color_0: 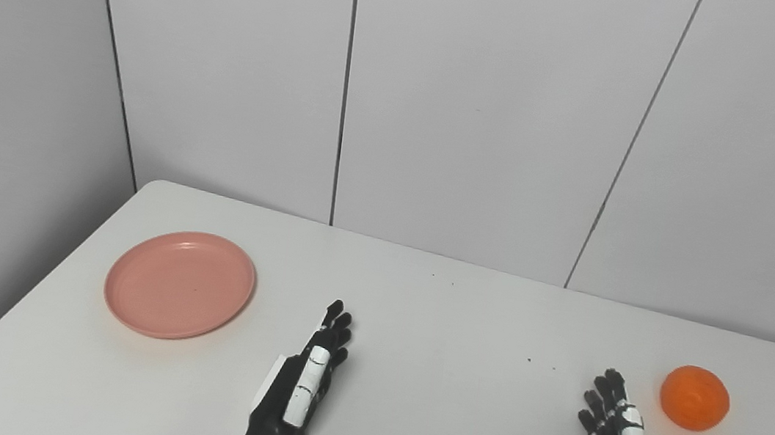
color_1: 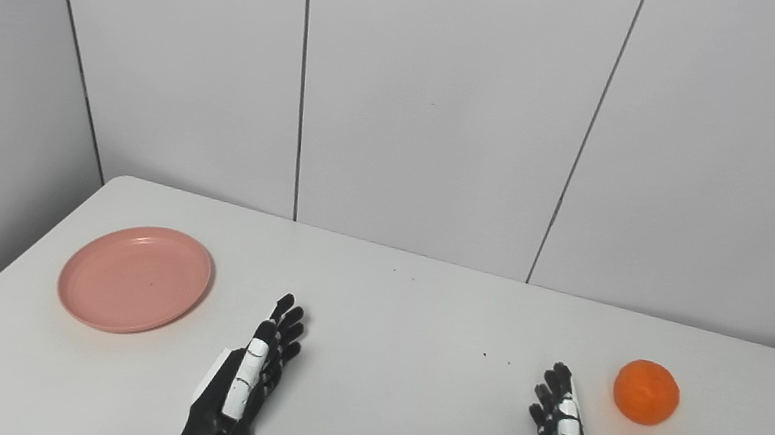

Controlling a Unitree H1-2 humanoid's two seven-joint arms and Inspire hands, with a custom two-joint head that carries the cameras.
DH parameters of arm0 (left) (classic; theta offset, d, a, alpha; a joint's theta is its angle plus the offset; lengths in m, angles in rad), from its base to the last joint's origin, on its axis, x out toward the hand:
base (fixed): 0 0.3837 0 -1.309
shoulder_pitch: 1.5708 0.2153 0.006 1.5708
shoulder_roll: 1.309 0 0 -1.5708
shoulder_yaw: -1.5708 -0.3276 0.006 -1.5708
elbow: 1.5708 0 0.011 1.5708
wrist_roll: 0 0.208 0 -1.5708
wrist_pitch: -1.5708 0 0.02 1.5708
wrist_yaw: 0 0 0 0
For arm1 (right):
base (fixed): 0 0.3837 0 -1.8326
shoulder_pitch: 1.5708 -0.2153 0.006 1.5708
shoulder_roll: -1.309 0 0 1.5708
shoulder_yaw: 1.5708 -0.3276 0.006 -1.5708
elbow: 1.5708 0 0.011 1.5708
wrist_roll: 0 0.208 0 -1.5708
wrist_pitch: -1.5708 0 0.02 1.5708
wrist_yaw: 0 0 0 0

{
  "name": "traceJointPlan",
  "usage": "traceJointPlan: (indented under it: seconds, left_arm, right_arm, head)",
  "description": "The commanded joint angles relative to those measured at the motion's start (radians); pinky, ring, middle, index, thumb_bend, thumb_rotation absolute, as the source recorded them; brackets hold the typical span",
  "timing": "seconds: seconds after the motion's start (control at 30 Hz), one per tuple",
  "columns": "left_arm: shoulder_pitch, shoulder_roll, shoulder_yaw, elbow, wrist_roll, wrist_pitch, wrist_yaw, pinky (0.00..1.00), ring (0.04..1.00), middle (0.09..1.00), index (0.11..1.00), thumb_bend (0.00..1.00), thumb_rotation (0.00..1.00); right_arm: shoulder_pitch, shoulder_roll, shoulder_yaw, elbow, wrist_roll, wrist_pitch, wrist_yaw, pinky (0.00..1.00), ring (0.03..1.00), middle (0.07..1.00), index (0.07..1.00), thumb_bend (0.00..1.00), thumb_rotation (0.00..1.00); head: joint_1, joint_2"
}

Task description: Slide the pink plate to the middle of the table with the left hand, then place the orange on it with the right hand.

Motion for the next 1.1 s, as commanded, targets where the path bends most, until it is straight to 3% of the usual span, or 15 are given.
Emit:
traceJointPlan:
  seconds: [0.0, 0.63, 0.87, 1.07]
  left_arm:
    - [0.013, -0.010, -0.005, 0.038, 0.011, 0.022, 0.007, 1.00, 1.000, 1.000, 1.000, 0.75, 0.99]
    - [0.018, -0.012, -0.002, 0.031, 0.017, 0.018, 0.001, 1.00, 1.000, 1.000, 1.000, 0.77, 1.00]
    - [0.003, -0.019, 0.036, 0.048, -0.015, -0.070, 0.007, 1.00, 0.997, 1.000, 1.000, 0.89, 0.92]
    - [-0.041, -0.015, 0.080, 0.041, -0.062, -0.092, 0.011, 0.96, 0.941, 0.950, 0.998, 0.95, 0.89]
  right_arm:
    - [0.052, -0.011, -0.013, 0.095, 0.005, -0.044, 0.016, 1.00, 1.000, 1.000, 1.000, 0.76, 1.00]
    - [0.059, -0.004, -0.011, 0.070, 0.008, -0.018, 0.009, 1.00, 1.000, 1.000, 1.000, 0.75, 1.00]
    - [0.062, -0.002, -0.009, 0.068, 0.015, -0.011, 0.013, 1.00, 0.986, 0.977, 0.984, 0.78, 1.00]
    - [0.062, -0.003, -0.012, 0.075, 0.022, -0.021, 0.018, 1.00, 0.955, 0.949, 0.948, 0.77, 1.00]
  head:
    - [-0.001, -0.001]
    - [-0.004, 0.025]
    - [-0.006, 0.028]
    - [-0.008, 0.024]
